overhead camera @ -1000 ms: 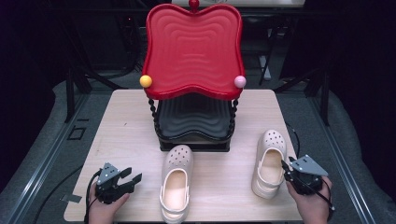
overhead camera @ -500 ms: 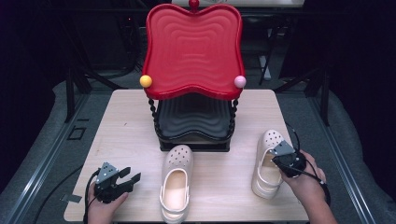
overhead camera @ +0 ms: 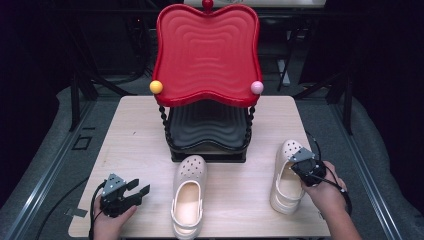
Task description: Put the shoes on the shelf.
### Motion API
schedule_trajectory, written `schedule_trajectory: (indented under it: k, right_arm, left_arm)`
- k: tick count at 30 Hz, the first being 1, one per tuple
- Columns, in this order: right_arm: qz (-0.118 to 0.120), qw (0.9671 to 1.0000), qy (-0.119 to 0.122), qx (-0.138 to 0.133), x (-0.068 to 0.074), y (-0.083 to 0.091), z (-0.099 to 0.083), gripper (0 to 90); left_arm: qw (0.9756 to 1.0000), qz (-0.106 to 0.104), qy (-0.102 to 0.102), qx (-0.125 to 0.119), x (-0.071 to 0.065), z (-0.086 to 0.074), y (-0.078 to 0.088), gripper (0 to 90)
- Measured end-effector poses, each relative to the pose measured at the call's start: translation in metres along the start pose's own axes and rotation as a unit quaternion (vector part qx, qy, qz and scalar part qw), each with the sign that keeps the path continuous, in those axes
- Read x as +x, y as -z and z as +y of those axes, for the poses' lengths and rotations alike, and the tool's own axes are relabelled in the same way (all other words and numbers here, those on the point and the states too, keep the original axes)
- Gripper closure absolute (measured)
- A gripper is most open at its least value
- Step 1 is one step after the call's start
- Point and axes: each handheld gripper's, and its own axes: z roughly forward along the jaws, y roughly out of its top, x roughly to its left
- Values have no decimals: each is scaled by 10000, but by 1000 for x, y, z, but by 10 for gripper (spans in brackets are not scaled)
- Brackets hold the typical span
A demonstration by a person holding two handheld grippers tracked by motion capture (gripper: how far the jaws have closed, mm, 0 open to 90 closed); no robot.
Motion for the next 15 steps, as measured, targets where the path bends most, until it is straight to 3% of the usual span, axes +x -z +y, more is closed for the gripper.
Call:
schedule_trajectory:
  k: [7,11,15]
  right_arm:
    - [1,9999,20,-117,6,26,-4,838]
    - [65,9992,5,-383,19,57,-4,837]
    - [198,9984,6,-525,30,72,-2,837]
  left_arm:
    - [10000,2,30,-11,0,0,0,483]
    - [10000,-1,21,-15,-1,0,-1,482]
    - [10000,3,15,-9,-1,0,-1,482]
